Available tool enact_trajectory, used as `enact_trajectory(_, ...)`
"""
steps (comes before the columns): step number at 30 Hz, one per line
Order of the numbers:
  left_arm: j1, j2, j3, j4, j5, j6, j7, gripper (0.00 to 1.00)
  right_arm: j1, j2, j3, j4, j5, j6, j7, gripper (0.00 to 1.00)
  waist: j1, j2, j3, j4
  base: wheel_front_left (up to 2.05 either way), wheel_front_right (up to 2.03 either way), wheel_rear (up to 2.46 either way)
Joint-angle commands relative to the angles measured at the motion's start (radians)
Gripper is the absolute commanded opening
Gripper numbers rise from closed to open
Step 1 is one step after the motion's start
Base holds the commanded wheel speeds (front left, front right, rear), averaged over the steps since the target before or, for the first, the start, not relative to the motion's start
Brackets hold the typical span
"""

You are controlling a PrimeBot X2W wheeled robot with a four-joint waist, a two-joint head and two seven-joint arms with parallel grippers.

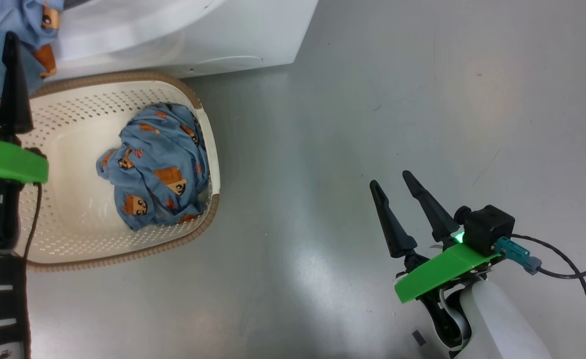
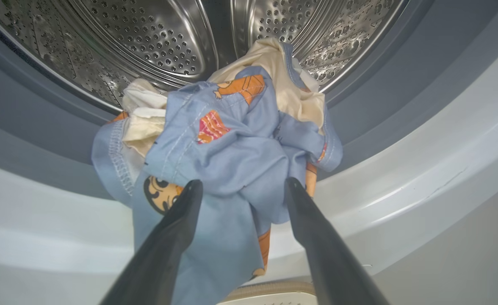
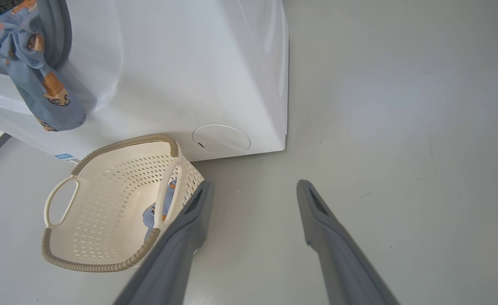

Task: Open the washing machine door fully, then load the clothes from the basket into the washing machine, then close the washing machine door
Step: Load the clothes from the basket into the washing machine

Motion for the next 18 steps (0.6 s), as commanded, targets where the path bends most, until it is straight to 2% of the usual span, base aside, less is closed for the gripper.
enact_trajectory(1, -0.010, 0.049, 0.030, -0.012, -0.003, 0.015, 0.017, 1.00, 0.024, 0.008, 0.026, -0.020, 0.012, 0.002, -0.005, 1.00, 0.0000, 0.0000, 0.001, -0.001, 0.00, 0.00, 0.00)
enact_trajectory(8, -0.021, 0.055, 0.031, 0.024, -0.008, 0.045, 0.078, 1.00, 0.024, 0.008, 0.030, -0.018, 0.019, 0.002, -0.005, 1.00, 0.0000, 0.0000, 0.008, -0.003, 0.00, 0.00, 0.00)
enact_trajectory(18, -0.064, 0.052, 0.065, 0.090, -0.059, 0.064, 0.088, 1.00, 0.015, 0.008, 0.042, -0.012, 0.029, 0.002, -0.005, 1.00, 0.0000, 0.0000, 0.025, -0.010, 0.00, 0.00, 0.00)
